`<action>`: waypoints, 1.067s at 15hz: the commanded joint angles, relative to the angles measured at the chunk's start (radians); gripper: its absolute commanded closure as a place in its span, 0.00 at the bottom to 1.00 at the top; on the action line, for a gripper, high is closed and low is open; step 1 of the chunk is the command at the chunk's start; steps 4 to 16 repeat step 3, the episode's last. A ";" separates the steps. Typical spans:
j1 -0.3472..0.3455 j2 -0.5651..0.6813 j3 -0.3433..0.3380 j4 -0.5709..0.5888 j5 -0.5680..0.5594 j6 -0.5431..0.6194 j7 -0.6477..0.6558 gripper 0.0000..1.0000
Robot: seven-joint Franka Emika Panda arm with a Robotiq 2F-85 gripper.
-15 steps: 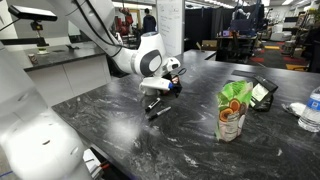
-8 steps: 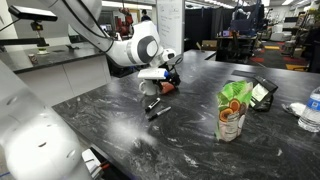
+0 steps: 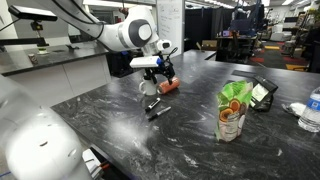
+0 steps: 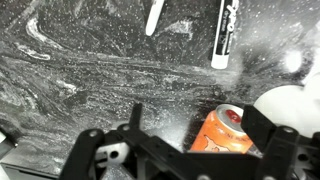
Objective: Move the orange can to the left.
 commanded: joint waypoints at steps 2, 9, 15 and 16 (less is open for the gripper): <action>0.016 -0.016 -0.014 0.083 0.087 -0.176 -0.054 0.00; 0.015 -0.018 -0.016 0.095 0.099 -0.195 -0.052 0.00; 0.015 -0.018 -0.016 0.095 0.099 -0.195 -0.052 0.00; 0.015 -0.018 -0.016 0.095 0.099 -0.195 -0.052 0.00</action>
